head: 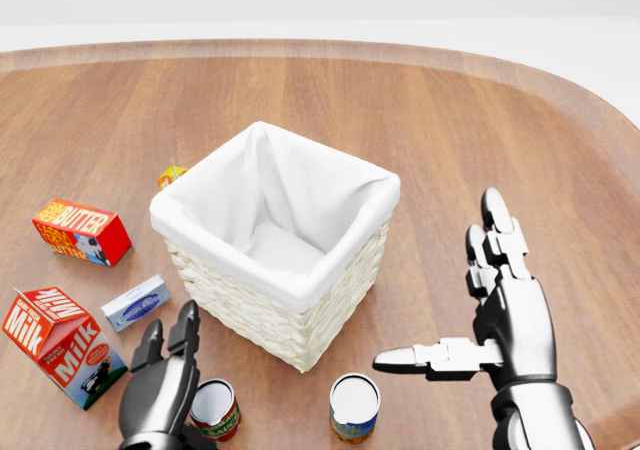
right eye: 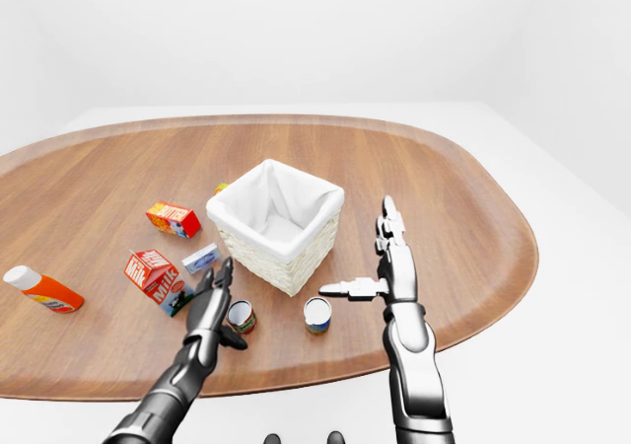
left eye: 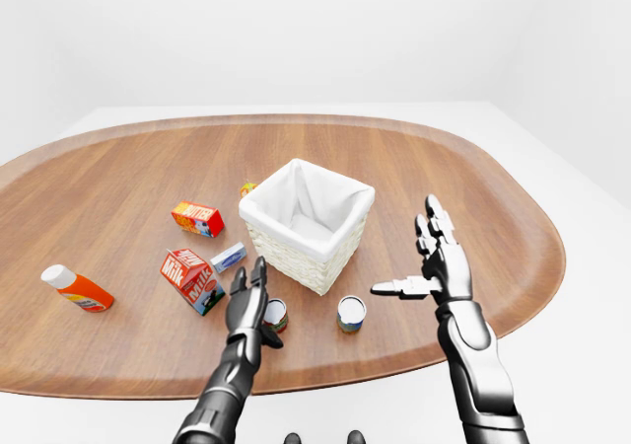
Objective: Pick up the tomato sauce, and put it in the basket.
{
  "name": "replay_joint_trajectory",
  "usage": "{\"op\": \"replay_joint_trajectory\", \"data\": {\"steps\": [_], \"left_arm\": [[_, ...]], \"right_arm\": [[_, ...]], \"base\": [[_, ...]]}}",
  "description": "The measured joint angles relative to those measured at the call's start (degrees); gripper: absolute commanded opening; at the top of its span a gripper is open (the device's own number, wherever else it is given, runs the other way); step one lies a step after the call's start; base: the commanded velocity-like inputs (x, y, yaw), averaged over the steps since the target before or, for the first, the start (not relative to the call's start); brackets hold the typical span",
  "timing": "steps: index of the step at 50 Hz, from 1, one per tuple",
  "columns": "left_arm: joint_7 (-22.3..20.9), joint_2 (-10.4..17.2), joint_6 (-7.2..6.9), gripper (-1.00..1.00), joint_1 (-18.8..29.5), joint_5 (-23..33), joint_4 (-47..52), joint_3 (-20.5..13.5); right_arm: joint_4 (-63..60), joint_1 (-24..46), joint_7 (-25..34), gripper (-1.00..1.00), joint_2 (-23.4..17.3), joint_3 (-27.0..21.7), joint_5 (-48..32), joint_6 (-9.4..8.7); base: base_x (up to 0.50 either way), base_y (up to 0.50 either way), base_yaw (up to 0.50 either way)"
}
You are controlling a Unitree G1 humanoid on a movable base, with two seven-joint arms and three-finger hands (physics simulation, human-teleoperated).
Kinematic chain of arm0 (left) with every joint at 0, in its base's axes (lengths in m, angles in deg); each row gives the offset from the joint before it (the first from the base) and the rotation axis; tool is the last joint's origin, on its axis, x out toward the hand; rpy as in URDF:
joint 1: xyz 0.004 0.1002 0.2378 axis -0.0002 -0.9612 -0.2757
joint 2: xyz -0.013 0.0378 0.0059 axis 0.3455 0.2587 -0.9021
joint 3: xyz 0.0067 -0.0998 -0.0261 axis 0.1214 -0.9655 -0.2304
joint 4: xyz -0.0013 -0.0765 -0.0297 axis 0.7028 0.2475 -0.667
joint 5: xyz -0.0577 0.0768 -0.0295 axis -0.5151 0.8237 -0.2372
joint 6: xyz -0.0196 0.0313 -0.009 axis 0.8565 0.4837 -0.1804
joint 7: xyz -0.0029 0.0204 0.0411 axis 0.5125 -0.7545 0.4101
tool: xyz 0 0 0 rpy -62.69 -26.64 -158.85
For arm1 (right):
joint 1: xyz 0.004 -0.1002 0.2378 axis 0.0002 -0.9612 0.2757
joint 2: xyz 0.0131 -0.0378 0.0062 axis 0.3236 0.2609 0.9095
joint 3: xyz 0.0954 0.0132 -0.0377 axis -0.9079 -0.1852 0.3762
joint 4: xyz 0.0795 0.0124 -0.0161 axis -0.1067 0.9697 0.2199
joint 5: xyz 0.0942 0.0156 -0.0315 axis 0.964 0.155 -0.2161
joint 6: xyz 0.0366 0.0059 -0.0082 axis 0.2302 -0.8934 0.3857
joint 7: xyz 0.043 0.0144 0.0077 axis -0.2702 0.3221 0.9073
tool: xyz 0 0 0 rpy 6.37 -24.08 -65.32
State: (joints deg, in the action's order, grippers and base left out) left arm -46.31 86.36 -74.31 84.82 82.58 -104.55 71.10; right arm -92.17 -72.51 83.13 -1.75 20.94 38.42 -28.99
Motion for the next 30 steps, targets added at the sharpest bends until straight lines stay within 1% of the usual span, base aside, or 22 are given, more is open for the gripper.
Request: {"op": "replay_joint_trajectory", "data": {"steps": [24,25,27,28,29,30], "left_arm": [[0.61,-0.02,0.00,1.00,0.33,0.17,-0.99,0.14],[0.61,-0.03,0.00,0.95,0.32,0.18,-0.98,0.14],[0.62,-0.03,0.00,0.28,0.31,0.18,-0.98,0.13],[0.61,-0.04,0.00,-0.33,0.30,0.17,-0.99,0.13],[0.59,-0.04,0.00,-1.00,0.30,0.17,-1.02,0.14],[0.48,-0.08,0.00,-1.00,0.26,0.13,-1.06,0.24]], "right_arm": [[-0.11,-0.10,-0.02,1.00,0.04,0.12,-0.04,0.00],[-0.16,-0.10,-0.02,1.00,0.04,0.12,-0.04,0.00],[-0.26,-0.11,-0.03,1.00,0.04,0.12,-0.03,0.00],[-0.30,-0.12,-0.03,1.00,0.04,0.12,-0.03,0.00],[-0.32,-0.12,-0.03,1.00,0.04,0.12,-0.03,0.00],[-0.35,-0.13,-0.03,1.00,0.04,0.12,-0.03,0.00]], "base": [[0.00,0.00,0.00],[0.00,0.00,0.00],[0.00,0.00,0.00],[0.00,0.00,0.00],[0.00,0.00,0.00],[0.00,0.00,0.00]]}}
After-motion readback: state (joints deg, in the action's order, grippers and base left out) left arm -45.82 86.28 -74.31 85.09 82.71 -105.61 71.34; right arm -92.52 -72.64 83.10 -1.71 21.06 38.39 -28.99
